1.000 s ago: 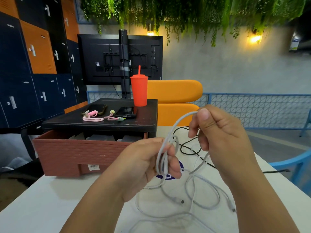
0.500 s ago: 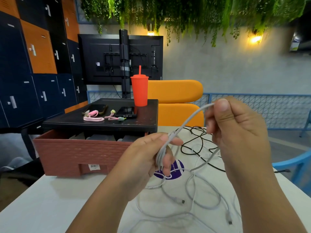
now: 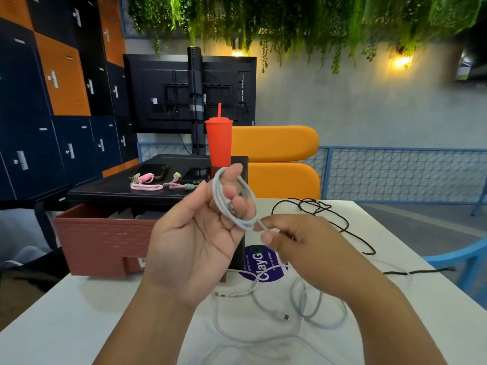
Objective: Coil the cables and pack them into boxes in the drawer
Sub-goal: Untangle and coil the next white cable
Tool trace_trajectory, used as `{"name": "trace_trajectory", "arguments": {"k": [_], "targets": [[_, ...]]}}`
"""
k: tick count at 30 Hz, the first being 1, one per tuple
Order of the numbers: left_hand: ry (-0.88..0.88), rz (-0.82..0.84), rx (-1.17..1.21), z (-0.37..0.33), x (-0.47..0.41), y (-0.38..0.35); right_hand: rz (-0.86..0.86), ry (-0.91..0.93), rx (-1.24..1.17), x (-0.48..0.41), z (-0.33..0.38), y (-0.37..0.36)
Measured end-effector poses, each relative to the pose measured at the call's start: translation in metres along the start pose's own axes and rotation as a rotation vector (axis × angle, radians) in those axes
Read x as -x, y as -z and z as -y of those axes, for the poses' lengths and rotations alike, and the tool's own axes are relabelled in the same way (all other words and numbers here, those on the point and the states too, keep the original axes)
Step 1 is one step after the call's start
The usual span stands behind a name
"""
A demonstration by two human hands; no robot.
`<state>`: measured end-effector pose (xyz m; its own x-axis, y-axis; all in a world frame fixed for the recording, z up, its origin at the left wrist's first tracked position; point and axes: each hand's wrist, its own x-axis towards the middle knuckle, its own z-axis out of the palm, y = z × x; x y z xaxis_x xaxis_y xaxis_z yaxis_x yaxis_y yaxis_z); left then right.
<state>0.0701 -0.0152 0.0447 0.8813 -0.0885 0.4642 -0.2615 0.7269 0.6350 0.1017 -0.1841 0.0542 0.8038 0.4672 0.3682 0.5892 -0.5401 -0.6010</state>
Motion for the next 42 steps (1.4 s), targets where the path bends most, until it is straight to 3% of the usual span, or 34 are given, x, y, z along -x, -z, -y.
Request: {"name": "trace_trajectory", "arguments": {"k": [4, 10, 13, 17, 20, 25, 27, 31, 36, 42], "targets": [[-0.159, -0.064, -0.038, 0.001, -0.004, -0.006, 0.107, 0.011, 0.016, 0.003, 0.007, -0.003], [-0.410, -0.137, -0.751, -0.002, -0.005, -0.004, -0.031, -0.037, 0.225, -0.005, 0.001, -0.011], [-0.377, -0.118, -1.120, 0.000, -0.004, 0.001, -0.054, -0.036, 0.304, -0.008, 0.003, -0.014], [-0.215, -0.102, -1.417, 0.002, -0.001, 0.007, -0.235, 0.195, 0.371, -0.010, 0.005, -0.016], [-0.149, -0.022, -1.382, 0.004, -0.001, 0.004, -0.433, 0.313, 0.288, -0.010, 0.006, -0.016], [-0.064, 0.037, -1.057, 0.002, -0.001, -0.006, -0.548, 0.304, 0.010, -0.008, 0.003, -0.009], [-0.027, 0.065, -0.870, -0.001, 0.001, -0.012, -0.513, 0.282, -0.105, -0.006, 0.004, -0.006], [0.007, 0.016, -0.480, 0.000, 0.003, -0.020, -0.247, 0.272, -0.264, -0.001, 0.010, -0.007], [0.135, 0.035, -0.282, 0.001, 0.001, -0.016, -0.255, 0.216, -0.011, 0.002, 0.012, -0.009], [0.179, -0.083, -0.378, 0.004, -0.002, -0.017, -0.233, 0.108, 0.119, 0.000, 0.014, -0.008]]}}
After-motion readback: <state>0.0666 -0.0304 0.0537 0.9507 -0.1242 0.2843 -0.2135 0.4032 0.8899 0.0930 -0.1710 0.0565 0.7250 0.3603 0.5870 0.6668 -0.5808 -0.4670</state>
